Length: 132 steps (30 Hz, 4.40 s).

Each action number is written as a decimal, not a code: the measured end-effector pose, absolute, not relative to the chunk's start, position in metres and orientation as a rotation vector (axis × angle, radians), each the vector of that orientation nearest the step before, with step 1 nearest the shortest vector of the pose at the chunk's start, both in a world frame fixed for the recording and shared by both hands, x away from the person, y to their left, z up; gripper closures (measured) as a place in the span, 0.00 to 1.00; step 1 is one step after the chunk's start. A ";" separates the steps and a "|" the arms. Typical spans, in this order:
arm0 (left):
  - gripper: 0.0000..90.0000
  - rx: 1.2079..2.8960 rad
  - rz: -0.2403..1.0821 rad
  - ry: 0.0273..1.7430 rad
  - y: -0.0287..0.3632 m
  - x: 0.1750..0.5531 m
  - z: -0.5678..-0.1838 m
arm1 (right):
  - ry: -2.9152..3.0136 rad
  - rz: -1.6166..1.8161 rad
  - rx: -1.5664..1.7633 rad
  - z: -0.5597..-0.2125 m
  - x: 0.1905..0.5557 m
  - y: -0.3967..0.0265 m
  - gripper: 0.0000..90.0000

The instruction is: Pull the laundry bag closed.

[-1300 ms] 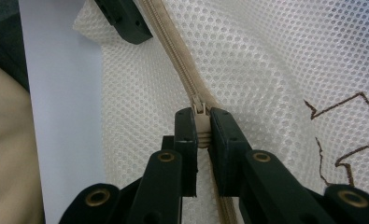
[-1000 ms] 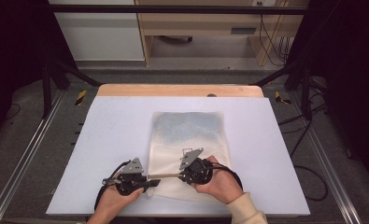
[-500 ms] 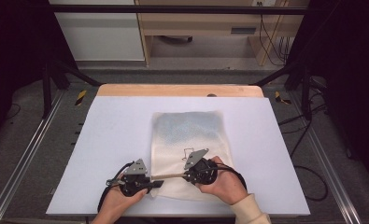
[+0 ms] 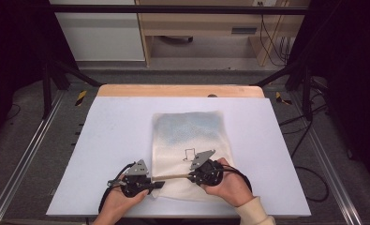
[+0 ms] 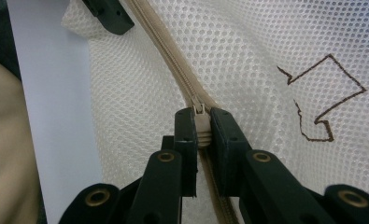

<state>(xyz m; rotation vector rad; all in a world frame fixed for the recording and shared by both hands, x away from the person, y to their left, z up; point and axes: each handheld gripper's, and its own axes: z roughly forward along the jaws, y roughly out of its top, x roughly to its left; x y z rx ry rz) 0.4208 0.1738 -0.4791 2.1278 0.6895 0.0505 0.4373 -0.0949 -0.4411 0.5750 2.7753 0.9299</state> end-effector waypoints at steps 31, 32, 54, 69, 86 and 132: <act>0.94 2.133 0.051 0.689 0.175 0.422 -0.479 | 2.740 0.936 0.650 -0.441 0.432 -0.122 0.91; 0.94 2.133 0.052 0.689 0.175 0.422 -0.479 | 2.738 0.931 0.649 -0.441 0.432 -0.123 0.91; 0.94 2.134 0.058 0.689 0.176 0.422 -0.479 | 2.727 0.947 0.678 -0.442 0.429 -0.132 0.91; 0.94 2.134 0.057 0.689 0.176 0.422 -0.478 | 2.721 0.951 0.695 -0.442 0.427 -0.139 0.91; 0.94 2.135 0.058 0.687 0.176 0.422 -0.478 | 2.708 0.955 0.712 -0.442 0.427 -0.145 0.91; 0.94 2.137 0.060 0.687 0.176 0.422 -0.478 | 2.687 0.960 0.742 -0.442 0.422 -0.158 0.91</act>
